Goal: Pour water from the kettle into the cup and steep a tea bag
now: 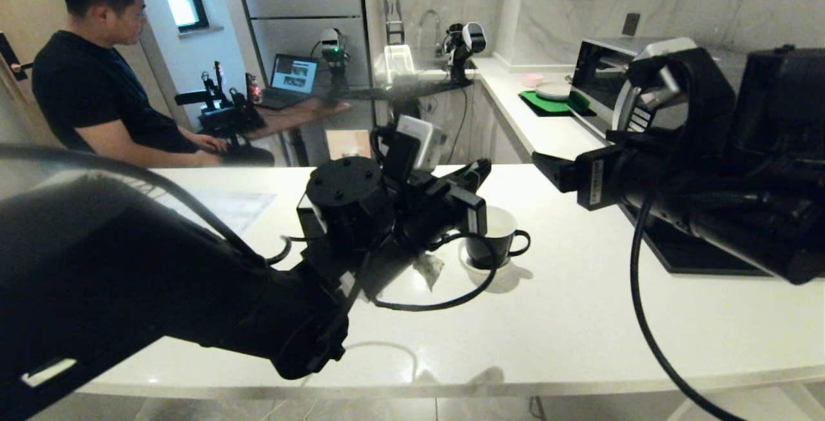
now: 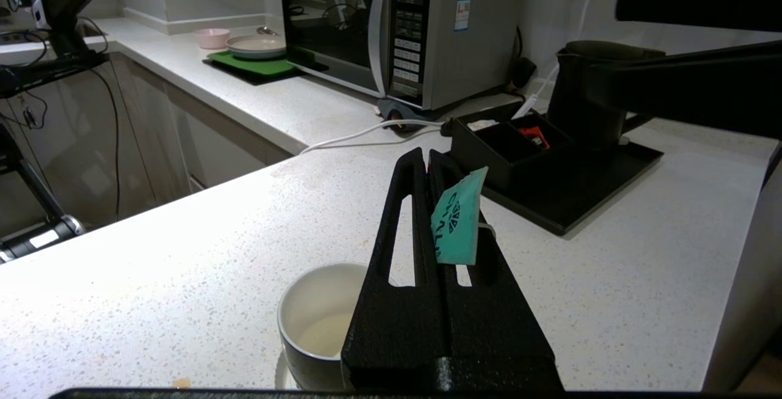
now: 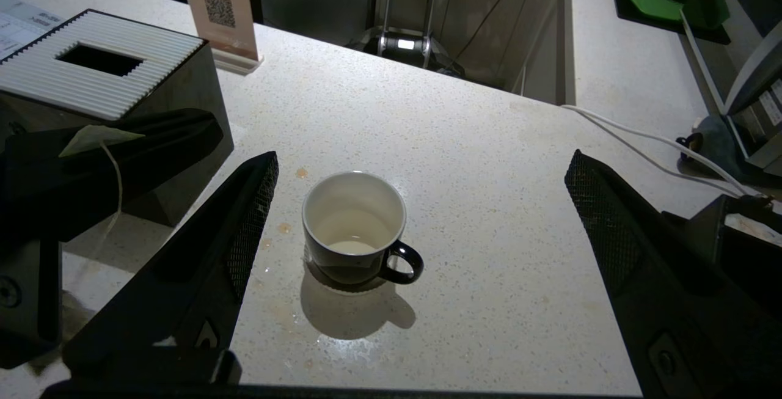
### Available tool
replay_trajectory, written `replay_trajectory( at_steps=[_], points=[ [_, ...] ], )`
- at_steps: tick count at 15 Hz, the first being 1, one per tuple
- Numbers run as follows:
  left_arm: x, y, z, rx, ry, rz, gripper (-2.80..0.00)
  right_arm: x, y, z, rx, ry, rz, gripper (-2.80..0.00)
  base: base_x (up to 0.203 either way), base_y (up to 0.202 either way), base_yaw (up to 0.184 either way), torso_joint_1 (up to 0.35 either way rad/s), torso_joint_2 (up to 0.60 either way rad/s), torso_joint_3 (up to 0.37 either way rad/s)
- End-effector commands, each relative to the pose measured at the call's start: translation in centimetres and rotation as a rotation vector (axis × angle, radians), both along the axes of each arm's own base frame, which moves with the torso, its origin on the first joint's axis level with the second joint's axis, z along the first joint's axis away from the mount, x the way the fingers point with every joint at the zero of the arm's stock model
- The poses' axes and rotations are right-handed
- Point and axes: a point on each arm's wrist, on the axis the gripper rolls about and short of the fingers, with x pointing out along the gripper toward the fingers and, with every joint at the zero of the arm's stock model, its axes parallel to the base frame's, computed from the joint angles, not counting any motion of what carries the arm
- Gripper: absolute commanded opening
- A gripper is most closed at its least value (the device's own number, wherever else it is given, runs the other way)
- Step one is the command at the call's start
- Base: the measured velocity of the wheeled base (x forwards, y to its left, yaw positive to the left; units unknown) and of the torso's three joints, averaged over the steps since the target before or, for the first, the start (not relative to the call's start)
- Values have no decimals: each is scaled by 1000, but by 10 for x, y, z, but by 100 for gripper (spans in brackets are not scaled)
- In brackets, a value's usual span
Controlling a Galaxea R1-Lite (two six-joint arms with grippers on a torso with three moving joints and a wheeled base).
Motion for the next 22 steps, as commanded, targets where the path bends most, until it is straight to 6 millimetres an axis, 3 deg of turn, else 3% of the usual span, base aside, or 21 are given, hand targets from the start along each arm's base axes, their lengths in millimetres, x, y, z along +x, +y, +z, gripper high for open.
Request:
replay_trajectory(
  at_steps=[1, 4, 12, 13, 18, 22],
  points=[
    [-1, 0, 1, -6, -5, 1, -280, -9, -7, 7, 16, -24, -7, 0, 0, 0, 0, 0, 0, 0],
    [-1, 1, 2, -7, -6, 1, -280, -13, -16, 6, 17, -28, -31, 0, 0, 0, 0, 0, 0, 0],
    [-1, 1, 3, -9, -8, 6, -280, -5, -64, -5, 15, -44, -305, 0, 0, 0, 0, 0, 0, 0],
    [-1, 1, 4, -9, -9, 6, -280, -8, -68, -6, 19, -50, -315, -280, 0, 0, 0, 0, 0, 0],
    [-6, 5, -2, 11, 11, 5, -280, -14, -76, -15, 53, -97, -337, -280, 0, 0, 0, 0, 0, 0],
    [-9, 9, 4, 2, 3, 7, -280, -11, -97, -24, 93, -178, -433, -280, 0, 0, 0, 0, 0, 0]
  ],
)
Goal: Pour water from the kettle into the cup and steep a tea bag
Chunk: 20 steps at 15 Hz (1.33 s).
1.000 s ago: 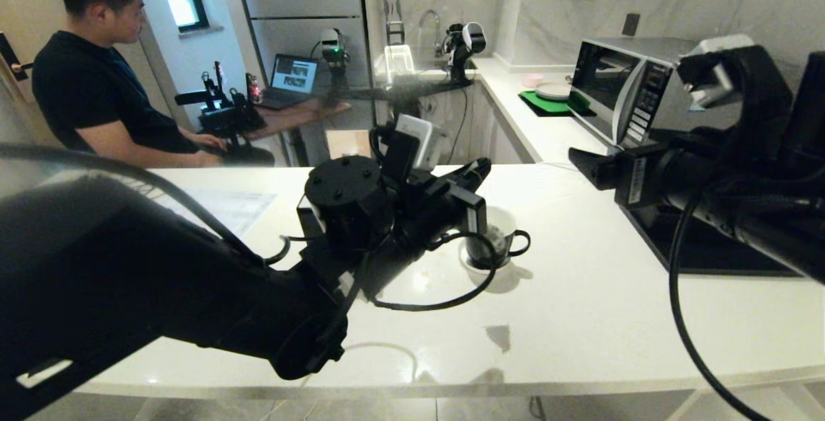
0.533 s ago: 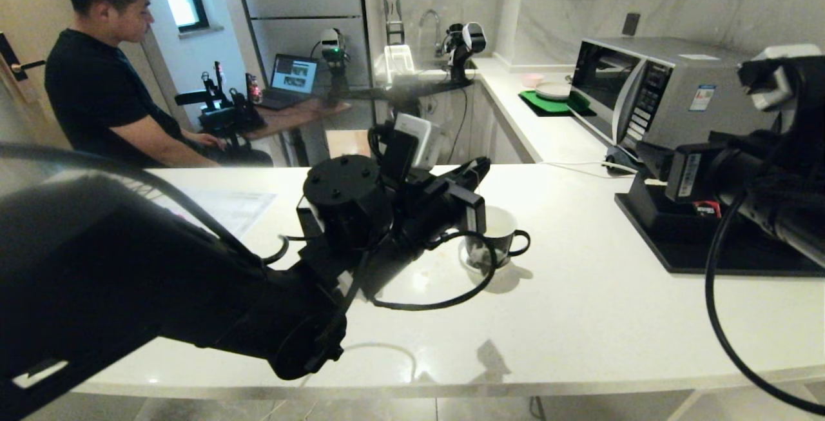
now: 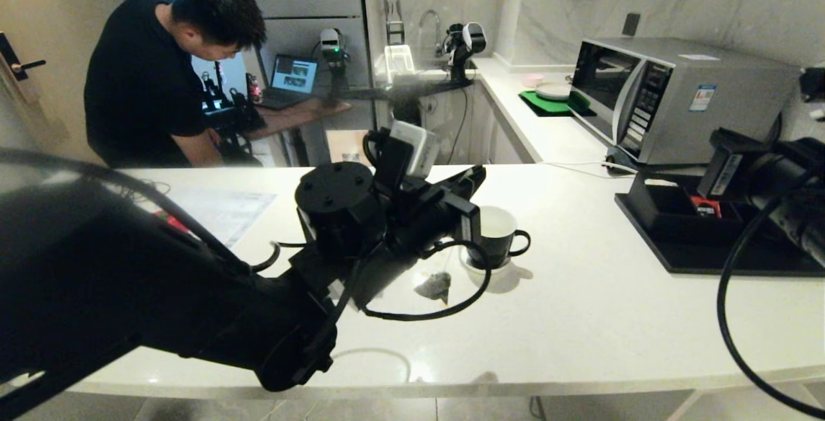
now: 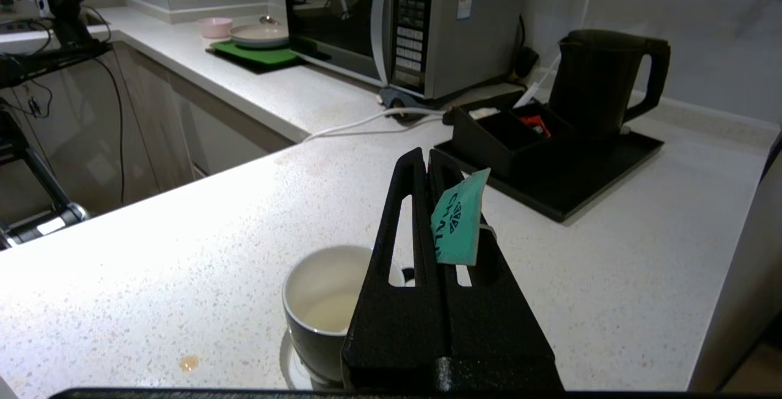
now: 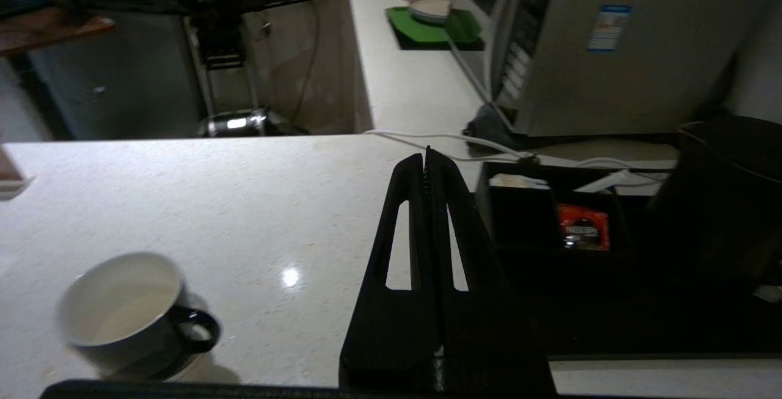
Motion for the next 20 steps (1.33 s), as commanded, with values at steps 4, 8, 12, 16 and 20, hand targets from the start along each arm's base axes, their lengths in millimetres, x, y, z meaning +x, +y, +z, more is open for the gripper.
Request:
replay_trajectory(
  at_steps=[4, 8, 12, 16, 20],
  points=[
    [-4, 4, 5, -10, -7, 6, -280, -6, -32, -19, 11, -57, -142, -280, 0, 0, 0, 0, 0, 0],
    [-5, 5, 5, -10, -7, 7, -280, -34, -52, -41, 2, -15, -223, -280, 0, 0, 0, 0, 0, 0],
    [-5, 5, 4, -9, -4, 7, -280, -60, -60, -61, -3, 24, -252, -280, 0, 0, 0, 0, 0, 0],
    [-5, 5, 1, -1, 4, 6, -280, -86, -65, -76, 5, 36, -271, -280, 0, 0, 0, 0, 0, 0],
    [-4, 5, 1, -2, 5, 8, -280, -116, -69, -96, -2, 55, -297, -280, 0, 0, 0, 0, 0, 0]
  ],
)
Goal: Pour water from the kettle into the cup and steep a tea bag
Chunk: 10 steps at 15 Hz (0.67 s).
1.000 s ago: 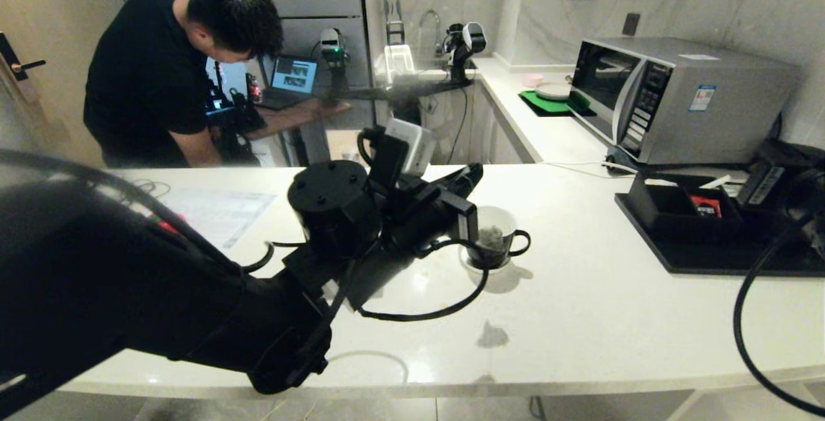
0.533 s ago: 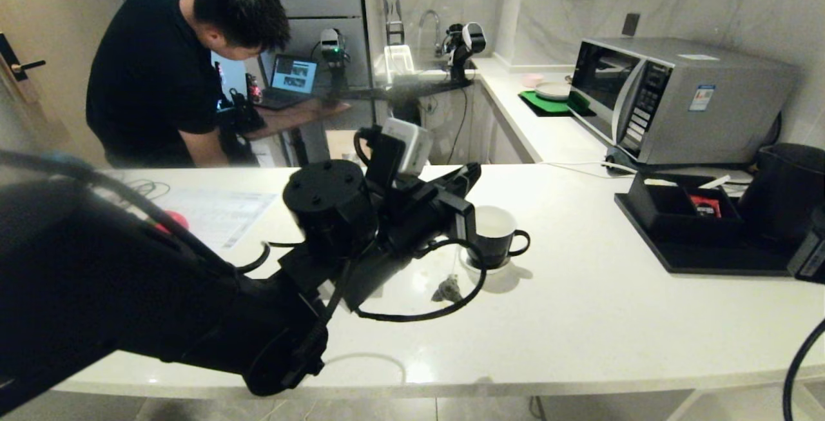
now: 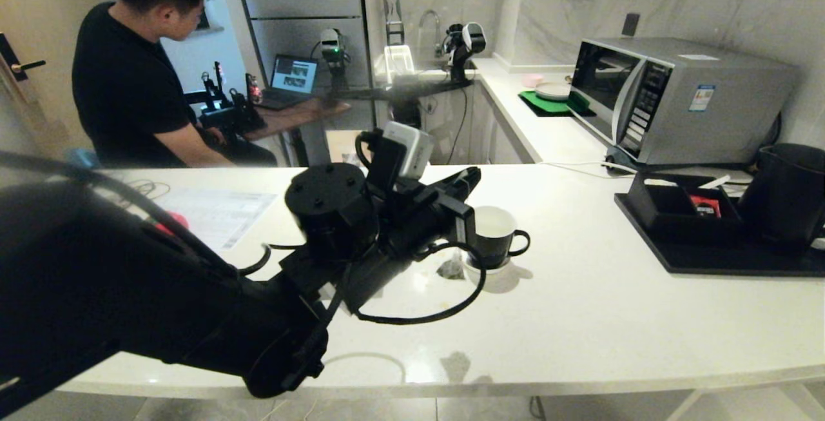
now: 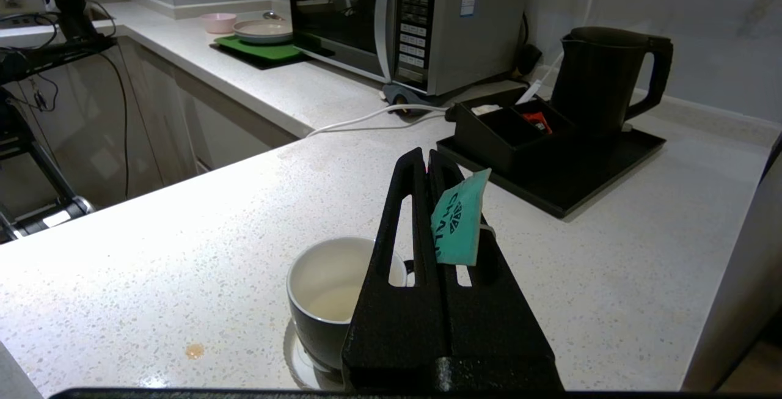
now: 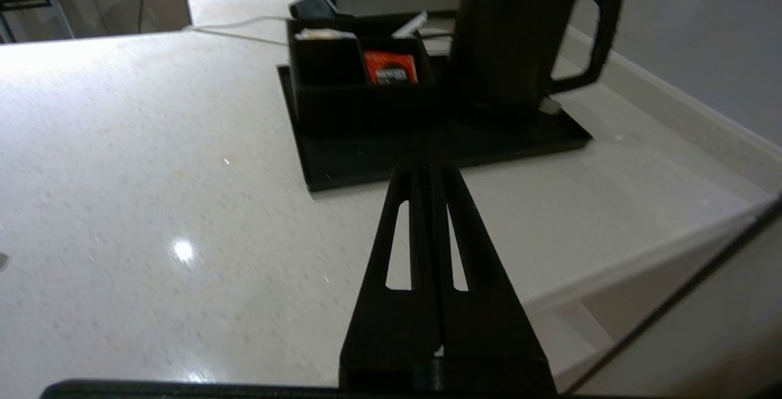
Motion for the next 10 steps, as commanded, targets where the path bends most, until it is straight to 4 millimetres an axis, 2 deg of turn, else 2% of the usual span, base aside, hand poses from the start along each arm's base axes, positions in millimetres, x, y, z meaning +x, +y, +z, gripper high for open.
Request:
replay_trajectory(
  at_steps=[1, 6, 8, 10],
  points=[
    [1, 0, -1, -4, -1, 1, -280, -18, -2, -2, 0, -38, -11, -280, 0, 0, 0, 0, 0, 0],
    [1, -1, -3, -3, 4, 11, -280, -68, -3, -15, -7, -55, 7, -280, 0, 0, 0, 0, 0, 0],
    [3, -2, -5, 2, 8, 13, -280, -93, -3, -27, -26, -79, 68, -280, 0, 0, 0, 0, 0, 0],
    [3, -2, -6, 3, 11, 16, -280, -105, -1, -44, -51, -22, 163, -280, 0, 0, 0, 0, 0, 0]
  ],
)
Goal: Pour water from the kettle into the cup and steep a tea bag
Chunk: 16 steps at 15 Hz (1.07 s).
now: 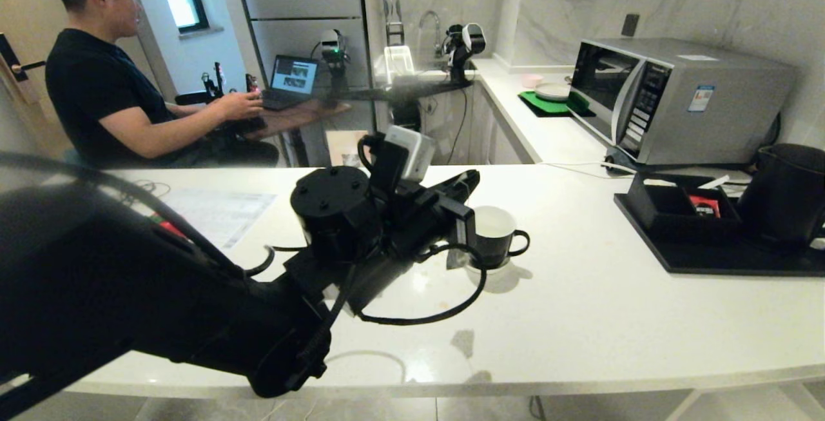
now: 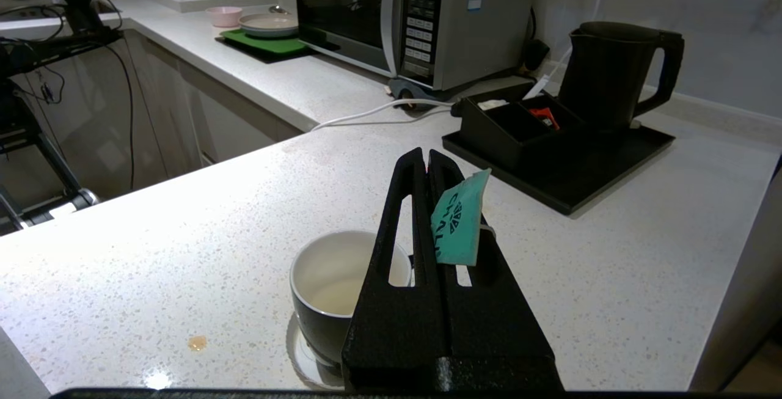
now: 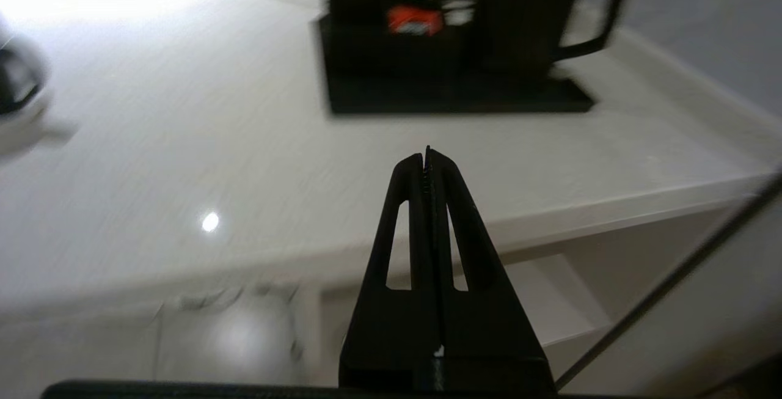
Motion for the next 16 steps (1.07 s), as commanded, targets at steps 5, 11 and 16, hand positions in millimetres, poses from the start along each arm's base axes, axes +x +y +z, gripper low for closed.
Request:
replay_trajectory(
  at_steps=[5, 11, 16],
  points=[
    [3, -2, -4, 0, 3, 2, -280, -23, 6, -38, 44, 177, 284, -280, 0, 0, 0, 0, 0, 0],
    [2, -1, -2, -4, 0, 4, -280, -38, 6, -43, 103, -10, 291, -280, 0, 0, 0, 0, 0, 0],
    [0, 3, 6, -16, -13, 7, -280, -38, 6, -43, 137, -19, 280, -280, 0, 0, 0, 0, 0, 0]
  ],
)
